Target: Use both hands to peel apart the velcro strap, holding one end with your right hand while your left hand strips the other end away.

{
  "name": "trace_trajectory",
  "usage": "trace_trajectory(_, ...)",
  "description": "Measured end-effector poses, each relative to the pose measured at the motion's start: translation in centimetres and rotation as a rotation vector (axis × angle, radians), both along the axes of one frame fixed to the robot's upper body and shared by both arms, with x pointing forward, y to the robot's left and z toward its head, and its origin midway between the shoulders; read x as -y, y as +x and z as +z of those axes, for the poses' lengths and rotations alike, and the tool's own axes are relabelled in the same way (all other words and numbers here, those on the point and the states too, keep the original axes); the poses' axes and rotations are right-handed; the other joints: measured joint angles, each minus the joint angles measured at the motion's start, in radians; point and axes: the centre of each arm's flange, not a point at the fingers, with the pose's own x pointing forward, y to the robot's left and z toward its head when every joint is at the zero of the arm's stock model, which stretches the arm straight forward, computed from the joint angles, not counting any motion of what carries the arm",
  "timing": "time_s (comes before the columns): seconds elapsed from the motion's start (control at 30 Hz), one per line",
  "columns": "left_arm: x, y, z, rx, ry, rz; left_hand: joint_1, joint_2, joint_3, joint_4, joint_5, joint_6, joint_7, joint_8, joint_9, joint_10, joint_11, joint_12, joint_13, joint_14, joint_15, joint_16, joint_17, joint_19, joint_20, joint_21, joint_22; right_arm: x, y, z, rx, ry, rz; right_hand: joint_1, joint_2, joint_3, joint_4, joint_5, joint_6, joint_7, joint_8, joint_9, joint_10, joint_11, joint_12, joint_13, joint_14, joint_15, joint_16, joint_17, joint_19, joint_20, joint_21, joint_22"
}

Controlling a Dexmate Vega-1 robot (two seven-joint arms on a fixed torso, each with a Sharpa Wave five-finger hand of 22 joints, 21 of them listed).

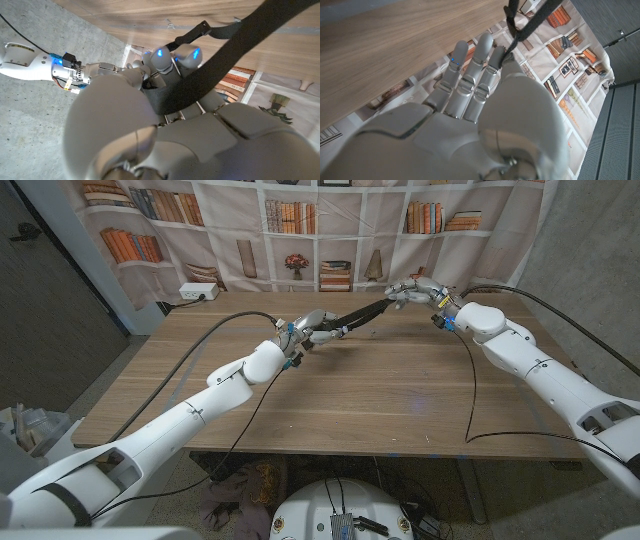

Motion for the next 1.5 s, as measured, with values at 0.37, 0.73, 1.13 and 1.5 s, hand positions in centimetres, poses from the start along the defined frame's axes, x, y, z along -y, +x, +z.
trace_trajectory(0.37,-0.6,-0.3,-0.4,0.002,-0.005,0.008,-0.012,-0.012,0.026,-0.009,-0.015,0.021,0.0,-0.025,-0.037,0.0,0.0,0.001,-0.03,0.005,0.006,0.004,-0.023,-0.004,0.004,-0.015,-0.01,1.3,1.3,1.2,-0.028,-0.011,-0.05,0.0,0.0,0.0,0.0,0.0,0.0,0.0,0.0,0.005,-0.002,0.002,0.0,0.0,0.0,0.0,-0.004,0.005,-0.011,0.001,0.0,-0.005)
trace_trajectory(0.73,-1.7,-0.6,-0.8,0.004,-0.016,0.01,-0.02,-0.02,0.031,-0.015,-0.022,0.028,-0.004,-0.041,-0.048,0.005,0.005,0.001,-0.056,0.005,0.006,0.004,-0.036,-0.004,0.004,-0.018,-0.023,2.0,1.8,2.0,-0.041,-0.003,-0.102,0.0,0.0,0.004,0.004,0.0,0.0,0.0,-0.004,0.005,-0.002,0.002,0.0,0.0,0.0,0.0,-0.004,0.009,-0.011,0.001,0.008,-0.009)
trace_trajectory(1.13,-3.7,-0.4,-1.0,0.03,-0.034,-0.015,-0.022,-0.022,0.037,-0.021,-0.03,0.03,-0.006,-0.054,-0.058,0.009,0.009,-0.007,-0.085,0.005,0.006,0.004,-0.043,-0.004,0.004,-0.022,-0.032,0.0,-0.1,2.2,-0.025,0.004,-0.126,0.0,0.0,0.004,0.004,0.0,0.0,0.0,-0.005,0.005,-0.002,-0.002,0.0,0.0,0.0,0.0,-0.004,0.014,-0.01,0.001,0.008,-0.014)
trace_trajectory(1.5,-4.9,-0.5,-1.2,0.066,-0.046,-0.058,-0.038,-0.025,0.031,-0.038,-0.038,0.038,-0.009,-0.069,-0.07,0.018,0.018,-0.011,-0.114,0.01,0.005,0.004,-0.045,-0.004,0.004,-0.022,-0.04,-1.6,-1.6,2.0,-0.012,0.004,-0.139,0.0,0.0,0.004,0.004,0.0,0.0,0.0,-0.005,0.009,-0.002,-0.002,0.0,0.001,0.007,-0.004,-0.015,0.014,-0.01,0.001,0.014,-0.019)
